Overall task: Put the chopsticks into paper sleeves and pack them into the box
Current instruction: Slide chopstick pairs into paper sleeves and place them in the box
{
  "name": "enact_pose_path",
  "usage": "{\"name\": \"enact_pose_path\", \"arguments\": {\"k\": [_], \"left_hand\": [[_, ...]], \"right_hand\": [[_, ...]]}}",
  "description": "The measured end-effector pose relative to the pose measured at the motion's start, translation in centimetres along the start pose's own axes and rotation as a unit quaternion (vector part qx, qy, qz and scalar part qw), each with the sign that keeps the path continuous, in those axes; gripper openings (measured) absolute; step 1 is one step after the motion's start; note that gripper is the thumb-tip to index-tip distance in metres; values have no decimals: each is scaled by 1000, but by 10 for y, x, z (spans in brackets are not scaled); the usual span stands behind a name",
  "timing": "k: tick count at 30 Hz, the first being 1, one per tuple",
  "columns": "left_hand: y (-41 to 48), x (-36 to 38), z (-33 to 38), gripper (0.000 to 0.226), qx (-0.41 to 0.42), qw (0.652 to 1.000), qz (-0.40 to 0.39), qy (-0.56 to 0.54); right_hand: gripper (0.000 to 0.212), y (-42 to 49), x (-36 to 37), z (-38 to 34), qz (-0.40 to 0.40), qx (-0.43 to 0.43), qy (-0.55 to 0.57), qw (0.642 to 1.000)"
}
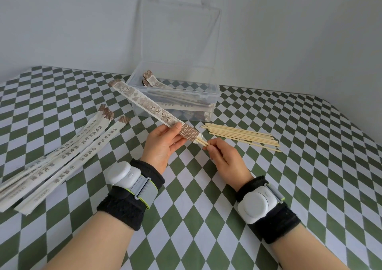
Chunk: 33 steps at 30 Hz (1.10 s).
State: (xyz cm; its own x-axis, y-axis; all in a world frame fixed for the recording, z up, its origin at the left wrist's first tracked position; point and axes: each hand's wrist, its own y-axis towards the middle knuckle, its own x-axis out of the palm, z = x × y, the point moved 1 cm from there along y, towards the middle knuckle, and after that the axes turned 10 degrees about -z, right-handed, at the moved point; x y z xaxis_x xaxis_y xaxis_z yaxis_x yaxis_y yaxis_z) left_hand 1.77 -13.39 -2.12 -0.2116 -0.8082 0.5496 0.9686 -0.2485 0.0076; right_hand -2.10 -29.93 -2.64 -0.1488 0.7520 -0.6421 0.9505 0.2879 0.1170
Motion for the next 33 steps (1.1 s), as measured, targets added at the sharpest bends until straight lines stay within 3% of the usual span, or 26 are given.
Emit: {"name": "enact_pose_path", "arguments": {"k": [17,23,33], "left_hand": [[-1,4,-4,12,-24,996,-56,72],[-1,5,-4,11,-27,995,-54,84],[-1,2,-2,23,-22,998,-35,46]], "right_hand": [[7,2,-1,2,22,-15,22,999],[18,4,-1,2,25,-1,-5,1000],[10,11,0,-5,40,-20,42,998]]}}
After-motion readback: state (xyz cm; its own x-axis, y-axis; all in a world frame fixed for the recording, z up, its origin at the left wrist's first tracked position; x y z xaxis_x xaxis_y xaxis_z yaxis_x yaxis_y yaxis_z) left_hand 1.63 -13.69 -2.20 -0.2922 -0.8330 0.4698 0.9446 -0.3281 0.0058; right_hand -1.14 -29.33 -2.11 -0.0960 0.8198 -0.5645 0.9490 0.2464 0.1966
